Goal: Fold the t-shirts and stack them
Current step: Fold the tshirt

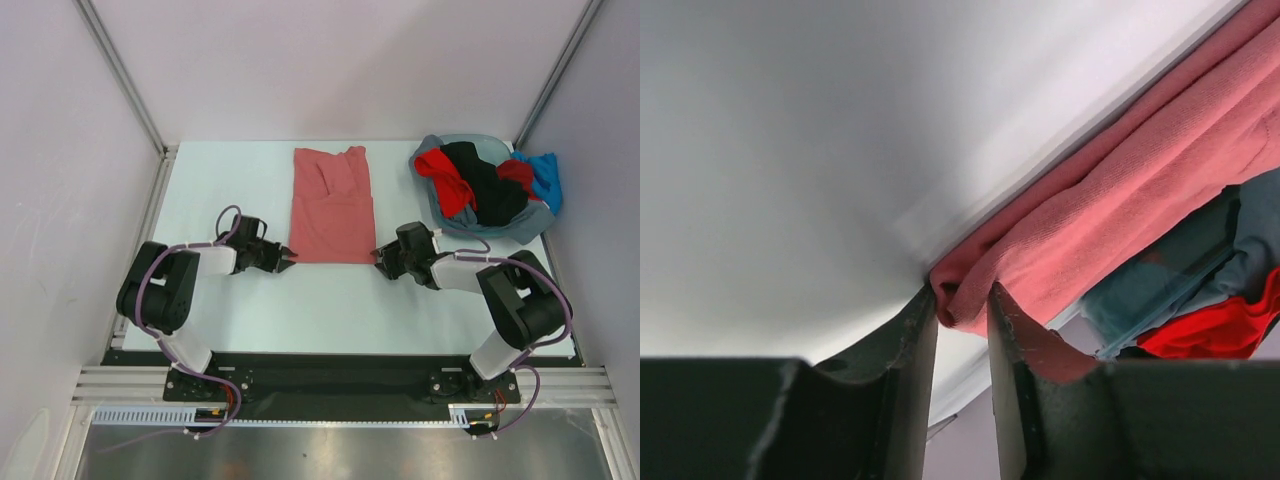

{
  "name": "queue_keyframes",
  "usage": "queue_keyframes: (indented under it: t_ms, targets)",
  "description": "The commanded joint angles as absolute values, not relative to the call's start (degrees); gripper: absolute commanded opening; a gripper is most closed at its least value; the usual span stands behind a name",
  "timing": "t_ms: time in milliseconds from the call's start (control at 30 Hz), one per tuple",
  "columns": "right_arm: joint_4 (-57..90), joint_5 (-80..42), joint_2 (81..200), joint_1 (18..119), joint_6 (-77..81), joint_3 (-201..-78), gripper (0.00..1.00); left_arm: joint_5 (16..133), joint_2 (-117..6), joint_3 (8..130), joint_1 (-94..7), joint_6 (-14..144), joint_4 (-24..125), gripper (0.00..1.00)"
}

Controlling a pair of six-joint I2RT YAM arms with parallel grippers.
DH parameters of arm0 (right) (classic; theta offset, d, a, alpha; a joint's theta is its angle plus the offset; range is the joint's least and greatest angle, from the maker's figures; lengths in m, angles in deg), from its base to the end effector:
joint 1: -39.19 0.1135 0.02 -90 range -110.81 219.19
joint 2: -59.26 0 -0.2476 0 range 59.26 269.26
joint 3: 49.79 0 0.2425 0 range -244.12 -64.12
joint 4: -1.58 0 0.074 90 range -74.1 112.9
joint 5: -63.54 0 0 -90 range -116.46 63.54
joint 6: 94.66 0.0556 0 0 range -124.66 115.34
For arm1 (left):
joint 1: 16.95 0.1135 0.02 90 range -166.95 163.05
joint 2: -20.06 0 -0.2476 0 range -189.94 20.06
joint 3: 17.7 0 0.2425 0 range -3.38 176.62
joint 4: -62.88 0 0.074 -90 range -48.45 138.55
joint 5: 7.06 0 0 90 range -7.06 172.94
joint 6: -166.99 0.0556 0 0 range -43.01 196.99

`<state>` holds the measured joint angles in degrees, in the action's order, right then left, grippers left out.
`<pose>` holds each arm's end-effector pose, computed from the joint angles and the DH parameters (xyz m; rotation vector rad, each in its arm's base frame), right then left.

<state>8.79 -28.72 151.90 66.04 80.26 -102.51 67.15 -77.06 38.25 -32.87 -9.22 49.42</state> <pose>0.2736 0.1360 0.1103 1.2666 2.2406 0.8081 0.2911 -0.0988 0.0956 -1.5162 2.3697 -0.9420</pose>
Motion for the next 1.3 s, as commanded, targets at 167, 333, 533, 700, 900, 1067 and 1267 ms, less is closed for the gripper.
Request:
queue_keyframes:
  t_ms: [167,333,533,700,900,1067,1267]
  targets:
    - [11.33,-30.94,156.99,66.7,80.07,-101.73,0.25,68.61,-79.61,37.14,-31.63,-6.86,47.06,0.17]
    - [19.14,-30.41,156.12,66.7,77.87,-103.49,0.0,67.47,-79.44,37.32,-31.8,-5.27,44.08,0.0]
    - [28.72,-30.32,151.04,68.8,74.7,-102.0,0.0,67.38,-73.04,32.14,-34.52,-4.75,41.18,0.0]
    - [35.23,-31.02,145.05,73.63,74.7,-99.28,0.0,67.73,-65.47,24.86,-39.26,-7.2,38.54,0.01]
    - [43.57,-31.47,133.02,78.56,77.07,-93.65,0.0,69.84,-51.24,19.13,-43.83,-9.58,30.64,0.0]
    - [51.92,-32.95,125.01,80.15,75.59,-94.6,0.0,70.9,-44.2,20.35,-46.21,-7.91,20.28,0.0]
    - [53.61,-35.77,124.91,76.91,66.13,-101.02,0.0,74.58,-41.11,26.66,-46.22,-5.72,14.38,0.0]
